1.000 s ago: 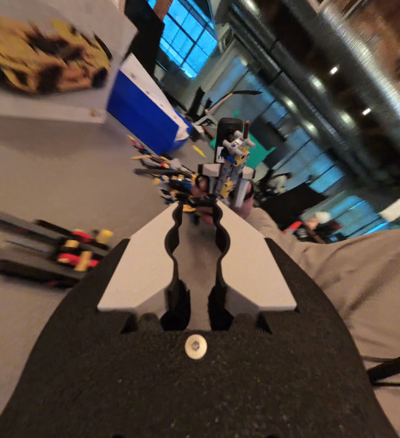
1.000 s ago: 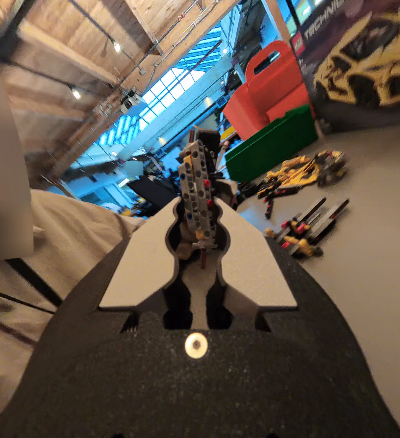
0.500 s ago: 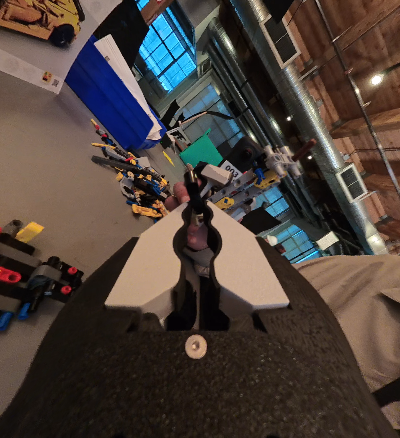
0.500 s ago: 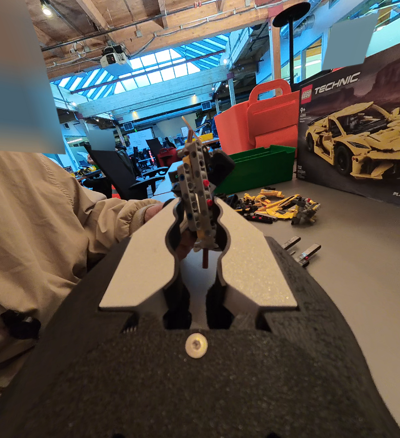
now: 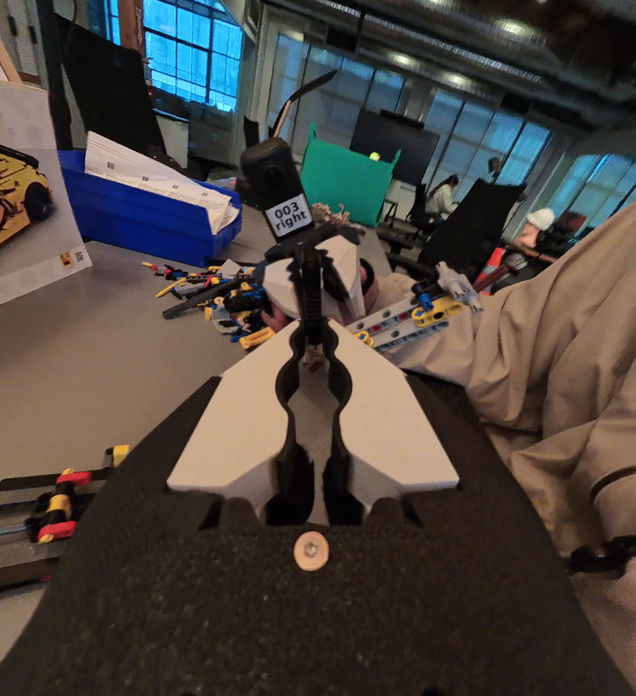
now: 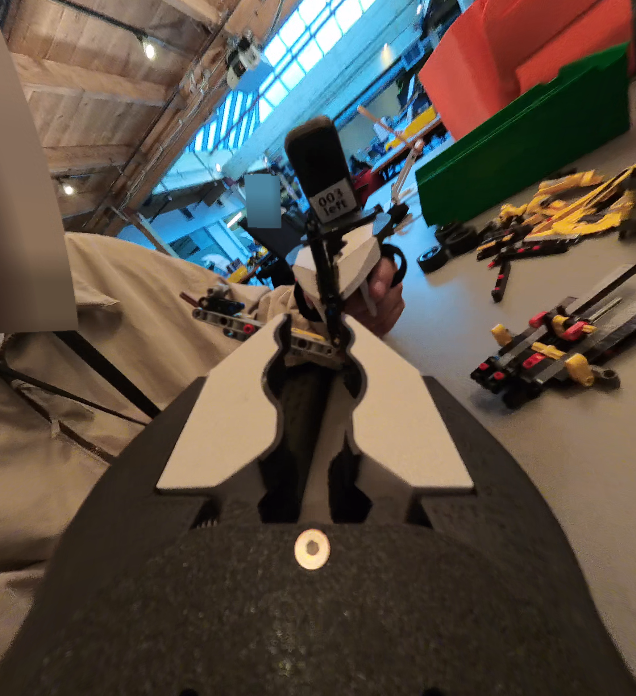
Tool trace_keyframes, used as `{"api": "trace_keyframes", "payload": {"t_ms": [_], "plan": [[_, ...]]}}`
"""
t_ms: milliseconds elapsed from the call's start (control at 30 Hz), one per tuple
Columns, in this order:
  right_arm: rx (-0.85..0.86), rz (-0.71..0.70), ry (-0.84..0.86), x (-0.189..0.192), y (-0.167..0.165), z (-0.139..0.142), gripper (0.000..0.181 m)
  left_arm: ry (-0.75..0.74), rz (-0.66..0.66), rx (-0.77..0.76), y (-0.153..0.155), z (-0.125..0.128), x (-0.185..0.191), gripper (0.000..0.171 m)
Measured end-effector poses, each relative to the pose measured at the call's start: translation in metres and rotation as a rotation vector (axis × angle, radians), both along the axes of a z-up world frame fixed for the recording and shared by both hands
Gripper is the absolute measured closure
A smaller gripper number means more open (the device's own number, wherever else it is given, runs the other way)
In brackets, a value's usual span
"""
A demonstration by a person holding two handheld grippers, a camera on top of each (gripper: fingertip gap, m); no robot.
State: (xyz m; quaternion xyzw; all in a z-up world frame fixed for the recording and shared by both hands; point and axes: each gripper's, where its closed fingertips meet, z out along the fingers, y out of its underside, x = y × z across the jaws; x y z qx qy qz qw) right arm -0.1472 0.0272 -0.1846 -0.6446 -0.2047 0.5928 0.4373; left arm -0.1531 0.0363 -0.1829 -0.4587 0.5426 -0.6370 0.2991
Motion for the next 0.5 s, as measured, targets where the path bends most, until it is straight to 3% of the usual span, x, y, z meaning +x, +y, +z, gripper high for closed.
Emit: {"api": "trace_keyframes", "payload": {"t_ms": [133, 267, 400, 500], "plan": [[0.02, -0.036, -0.1, -0.002, 0.003, -0.011, 0.174, 0.004, -0.005, -0.038, 0.0, -0.001, 0.001, 0.165], [0.1, -0.143, -0.197, 0.003, 0.013, -0.014, 0.16, 0.024, -0.009, -0.039, -0.002, -0.006, 0.004, 0.165], [0.128, -0.082, -0.232, -0.006, 0.003, -0.019, 0.16, 0.03, -0.018, -0.057, -0.002, -0.007, 0.004, 0.165], [0.143, -0.094, -0.283, -0.006, 0.004, -0.021, 0.175, 0.04, -0.028, -0.046, -0.006, -0.01, 0.005, 0.165]]}}
